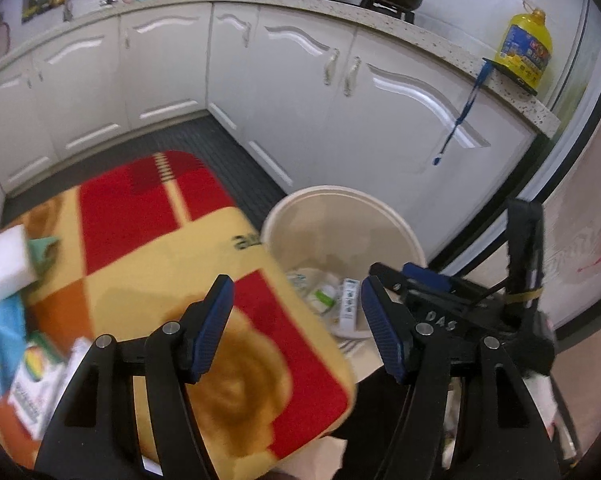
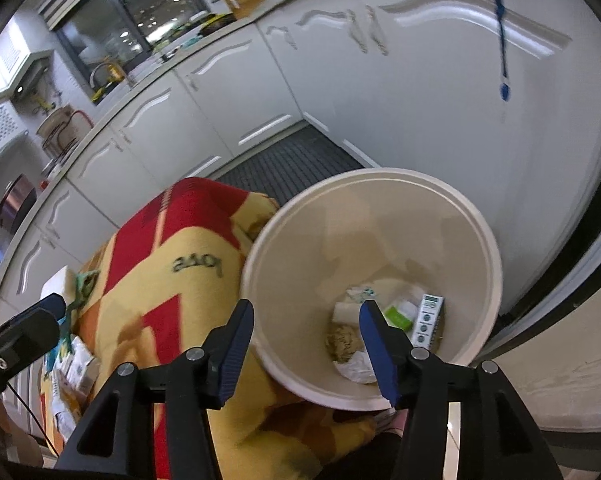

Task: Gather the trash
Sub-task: 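Move both grippers back over the table toward the remaining trash, then grasp the blue snack packet with the left gripper, then grasp the white paper packet with the right gripper while the left lifts the blue packet, then carry the blue packet and white packet with both grippers over the bin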

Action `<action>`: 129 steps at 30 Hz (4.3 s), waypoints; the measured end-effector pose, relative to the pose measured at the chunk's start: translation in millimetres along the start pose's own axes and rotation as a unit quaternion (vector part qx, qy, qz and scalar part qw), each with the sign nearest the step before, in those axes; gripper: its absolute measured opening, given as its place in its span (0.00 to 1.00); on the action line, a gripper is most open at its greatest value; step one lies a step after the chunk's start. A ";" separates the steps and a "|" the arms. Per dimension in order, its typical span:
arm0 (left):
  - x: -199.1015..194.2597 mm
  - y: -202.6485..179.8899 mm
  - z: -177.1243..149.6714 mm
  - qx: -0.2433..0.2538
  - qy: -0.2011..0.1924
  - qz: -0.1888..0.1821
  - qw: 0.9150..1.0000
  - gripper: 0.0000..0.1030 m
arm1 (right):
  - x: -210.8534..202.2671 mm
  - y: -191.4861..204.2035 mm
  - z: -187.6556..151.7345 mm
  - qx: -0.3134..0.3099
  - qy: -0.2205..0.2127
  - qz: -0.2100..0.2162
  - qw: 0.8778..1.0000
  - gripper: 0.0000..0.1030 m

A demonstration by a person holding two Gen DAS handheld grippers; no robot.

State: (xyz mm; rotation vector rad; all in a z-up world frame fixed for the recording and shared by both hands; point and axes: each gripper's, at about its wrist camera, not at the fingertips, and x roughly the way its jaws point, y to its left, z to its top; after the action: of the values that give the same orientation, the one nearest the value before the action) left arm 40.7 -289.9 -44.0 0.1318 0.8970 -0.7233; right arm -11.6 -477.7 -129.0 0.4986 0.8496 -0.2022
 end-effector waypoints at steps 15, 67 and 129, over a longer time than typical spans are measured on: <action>-53.6 58.4 -34.8 -0.032 -0.035 0.058 0.997 0.63 | -6.4 82.3 -9.5 -0.075 0.000 0.035 0.997 0.55; -48.1 266.7 -93.3 -0.114 0.001 0.057 0.992 0.14 | 69.0 226.0 -58.2 -0.171 0.147 0.149 0.963 0.64; -29.5 257.8 -78.3 -0.110 -0.012 0.018 0.994 0.54 | 11.1 178.8 -61.7 -0.137 0.136 0.241 0.951 0.34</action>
State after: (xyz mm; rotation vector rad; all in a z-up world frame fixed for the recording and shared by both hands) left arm 137.4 -48.2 -119.2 -0.0571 0.9433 -0.5871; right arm 19.6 -291.8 -110.9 0.4633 0.9791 0.4386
